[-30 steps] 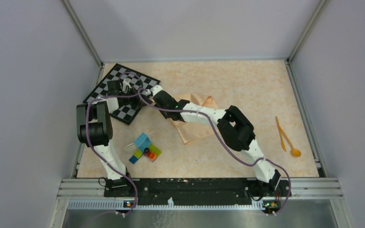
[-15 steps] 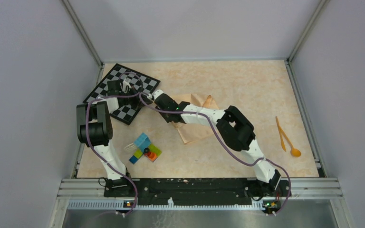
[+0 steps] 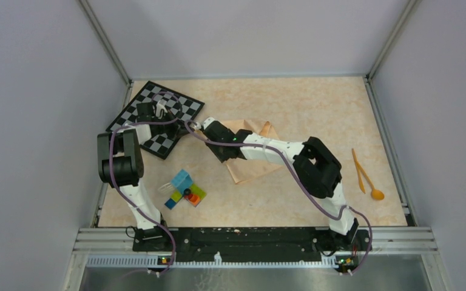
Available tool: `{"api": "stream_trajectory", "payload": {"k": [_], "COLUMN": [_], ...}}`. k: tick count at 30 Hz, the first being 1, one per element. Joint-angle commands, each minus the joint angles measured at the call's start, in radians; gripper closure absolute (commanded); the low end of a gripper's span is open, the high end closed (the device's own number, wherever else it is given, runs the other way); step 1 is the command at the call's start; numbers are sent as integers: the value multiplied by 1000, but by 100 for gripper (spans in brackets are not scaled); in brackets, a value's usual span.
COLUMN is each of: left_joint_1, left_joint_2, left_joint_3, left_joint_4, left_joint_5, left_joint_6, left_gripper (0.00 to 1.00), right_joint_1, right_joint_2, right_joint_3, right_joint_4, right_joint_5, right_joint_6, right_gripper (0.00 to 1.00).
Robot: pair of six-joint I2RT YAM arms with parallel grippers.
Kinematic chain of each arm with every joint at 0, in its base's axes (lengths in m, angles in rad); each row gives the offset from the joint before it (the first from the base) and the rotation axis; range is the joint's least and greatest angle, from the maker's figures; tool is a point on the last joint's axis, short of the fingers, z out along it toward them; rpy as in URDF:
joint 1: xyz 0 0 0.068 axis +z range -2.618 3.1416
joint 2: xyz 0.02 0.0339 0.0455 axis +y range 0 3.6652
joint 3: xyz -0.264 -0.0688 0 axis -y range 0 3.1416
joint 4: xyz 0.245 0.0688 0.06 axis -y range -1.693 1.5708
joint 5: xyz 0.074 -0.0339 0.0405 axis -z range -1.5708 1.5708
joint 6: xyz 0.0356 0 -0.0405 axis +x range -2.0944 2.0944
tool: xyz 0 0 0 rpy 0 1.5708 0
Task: Fold the napkin into a case and place the utensils inside
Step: Pick up the rectangle-folded napkin from the center of the board.
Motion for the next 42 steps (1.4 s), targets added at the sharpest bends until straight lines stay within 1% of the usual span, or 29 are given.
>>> {"api": "stream_trajectory", "payload": {"k": [1, 5, 9, 12, 21, 25, 29, 34, 42], "left_joint_1": [12, 11, 11, 12, 11, 12, 11, 12, 12], "left_joint_2": [-16, -14, -17, -18, -17, -18, -17, -19, -19], "left_joint_3": [39, 37, 33, 33, 35, 34, 33, 32, 32], "left_joint_4": [45, 46, 46, 45, 44, 45, 45, 45, 44], "left_joint_5": [21, 24, 24, 27, 33, 34, 34, 34, 35], "left_joint_6": [12, 9, 12, 12, 9, 9, 10, 10, 11], "left_gripper": [100, 100, 100, 100, 100, 100, 100, 100, 100], "right_joint_1": [11, 10, 8, 8, 16, 26, 35, 37, 38], "right_joint_2": [-43, -27, 14, 20, 24, 31, 47, 62, 70], "right_joint_3": [-44, -60, -29, -27, -41, -43, -37, -30, -10], "right_joint_4": [-7, 38, 33, 46, 78, 71, 51, 40, 23], "right_joint_5": [31, 14, 15, -8, -15, 5, 39, 36, 57], "right_joint_6": [27, 32, 35, 33, 24, 10, -15, -21, -14], "right_gripper": [68, 68, 71, 71, 52, 50, 50, 52, 71]}}
